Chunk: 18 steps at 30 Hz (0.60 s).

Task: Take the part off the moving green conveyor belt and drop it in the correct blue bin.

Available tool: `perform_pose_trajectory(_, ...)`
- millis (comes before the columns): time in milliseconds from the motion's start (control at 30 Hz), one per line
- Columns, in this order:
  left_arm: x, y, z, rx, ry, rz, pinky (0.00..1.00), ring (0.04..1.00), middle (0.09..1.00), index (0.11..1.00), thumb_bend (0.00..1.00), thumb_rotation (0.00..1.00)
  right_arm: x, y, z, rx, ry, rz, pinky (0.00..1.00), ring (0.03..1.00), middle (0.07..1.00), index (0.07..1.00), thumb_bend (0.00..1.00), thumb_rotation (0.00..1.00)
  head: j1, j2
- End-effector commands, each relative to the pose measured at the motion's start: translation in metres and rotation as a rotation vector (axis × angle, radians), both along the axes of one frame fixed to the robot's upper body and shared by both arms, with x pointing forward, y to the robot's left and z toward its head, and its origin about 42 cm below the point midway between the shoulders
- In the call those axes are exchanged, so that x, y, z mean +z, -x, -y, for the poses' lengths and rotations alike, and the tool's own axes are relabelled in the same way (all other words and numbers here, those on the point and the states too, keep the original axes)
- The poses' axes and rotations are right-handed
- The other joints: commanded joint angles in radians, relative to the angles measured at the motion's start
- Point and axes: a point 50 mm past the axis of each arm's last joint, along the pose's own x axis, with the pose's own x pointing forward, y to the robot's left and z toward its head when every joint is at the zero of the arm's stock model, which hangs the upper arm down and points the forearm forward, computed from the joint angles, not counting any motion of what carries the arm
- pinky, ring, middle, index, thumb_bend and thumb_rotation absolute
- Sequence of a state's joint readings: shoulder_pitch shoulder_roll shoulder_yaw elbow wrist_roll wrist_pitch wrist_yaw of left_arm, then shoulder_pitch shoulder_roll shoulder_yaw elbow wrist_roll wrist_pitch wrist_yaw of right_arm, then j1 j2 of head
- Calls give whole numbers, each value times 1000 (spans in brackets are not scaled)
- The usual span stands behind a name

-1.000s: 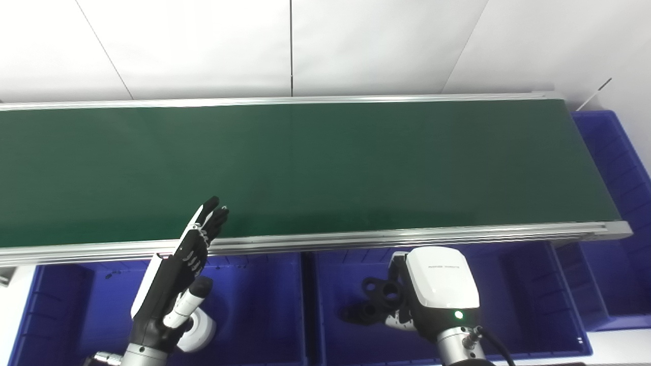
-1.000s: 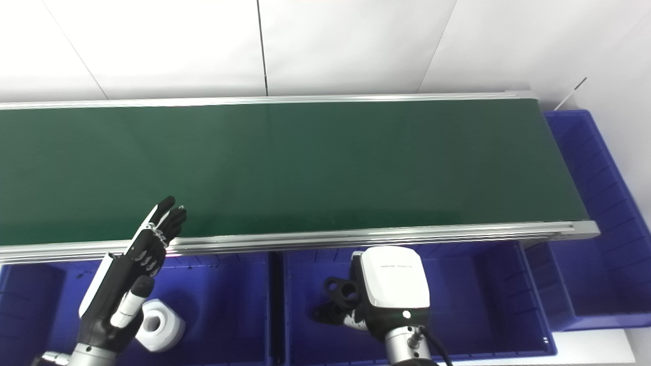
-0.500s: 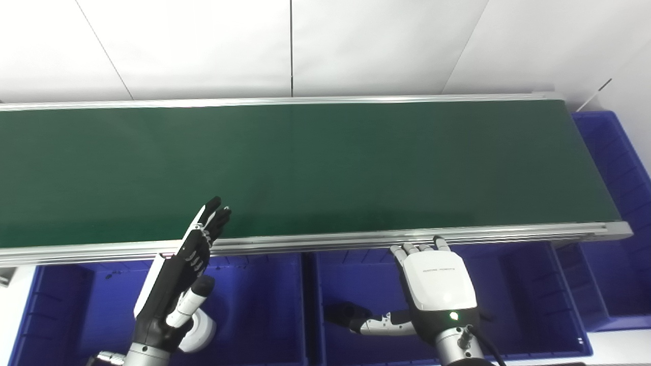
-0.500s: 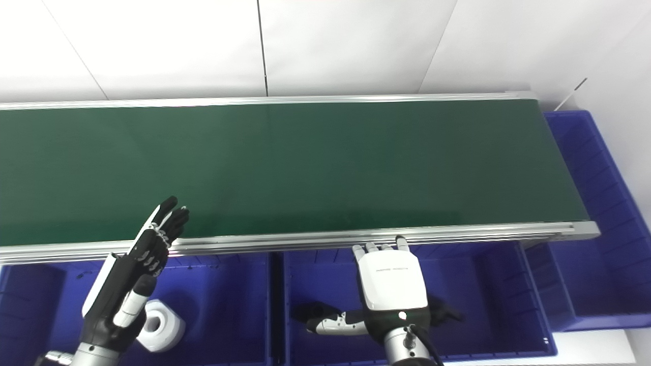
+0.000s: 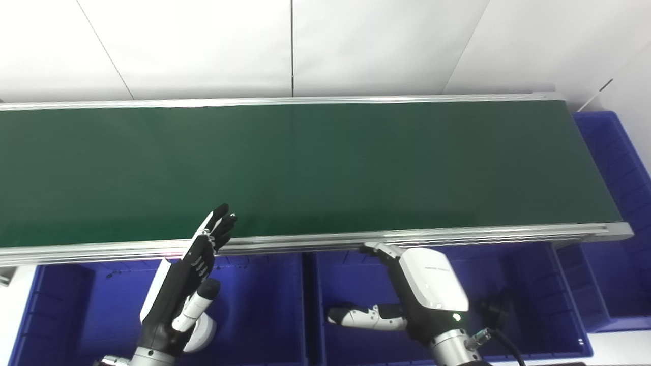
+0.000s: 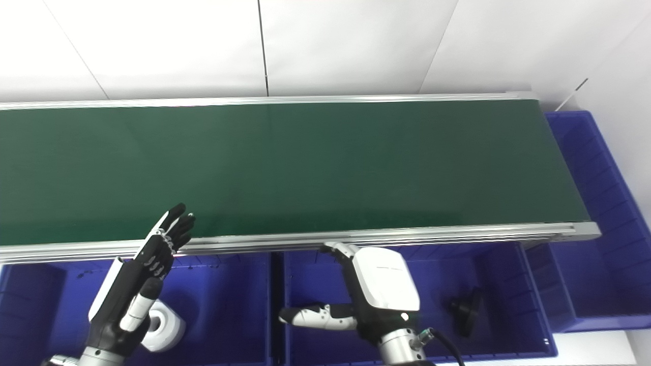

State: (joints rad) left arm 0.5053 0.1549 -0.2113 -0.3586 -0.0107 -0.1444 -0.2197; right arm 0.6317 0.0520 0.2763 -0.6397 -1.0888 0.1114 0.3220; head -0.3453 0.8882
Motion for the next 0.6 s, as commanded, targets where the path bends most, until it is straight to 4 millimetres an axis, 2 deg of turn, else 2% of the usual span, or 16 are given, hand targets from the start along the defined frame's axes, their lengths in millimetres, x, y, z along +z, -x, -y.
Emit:
perform_pose_trajectory(0, 7, 7, 10, 3, 4, 47, 929, 940, 920, 942, 723, 864, 11, 12, -17, -109, -529, 96, 627, 717, 762, 782, 885, 888, 9, -3)
perform_pose_trajectory(67, 4, 7, 12, -1, 1, 51, 919, 930, 916, 935, 727, 861, 6, 19, -35, -156, -790, 69, 657, 736, 777, 802, 871, 912, 28, -9)
perform_pose_trajectory(133, 3, 7, 15, -11, 2, 52, 911, 926, 919, 934, 721, 861, -1, 23, -49, -173, -924, 61, 701, 759, 798, 832, 831, 948, 42, -15)
perform_pose_trajectory(233, 1, 10, 20, -11, -17, 53, 903, 919, 917, 930, 716, 862, -20, 25, -56, -144, -961, 73, 742, 769, 806, 846, 827, 988, 75, -34)
perform_pose_trajectory(367, -3, 14, 25, -2, -31, 50, 901, 919, 912, 913, 730, 865, -45, 25, -46, -126, -942, 119, 745, 773, 811, 837, 824, 1000, 106, -45)
perform_pose_trajectory(567, -5, 18, 33, -4, -37, 37, 926, 935, 923, 916, 711, 843, -62, 26, -36, -118, -936, 152, 765, 792, 832, 864, 783, 1000, 158, -52)
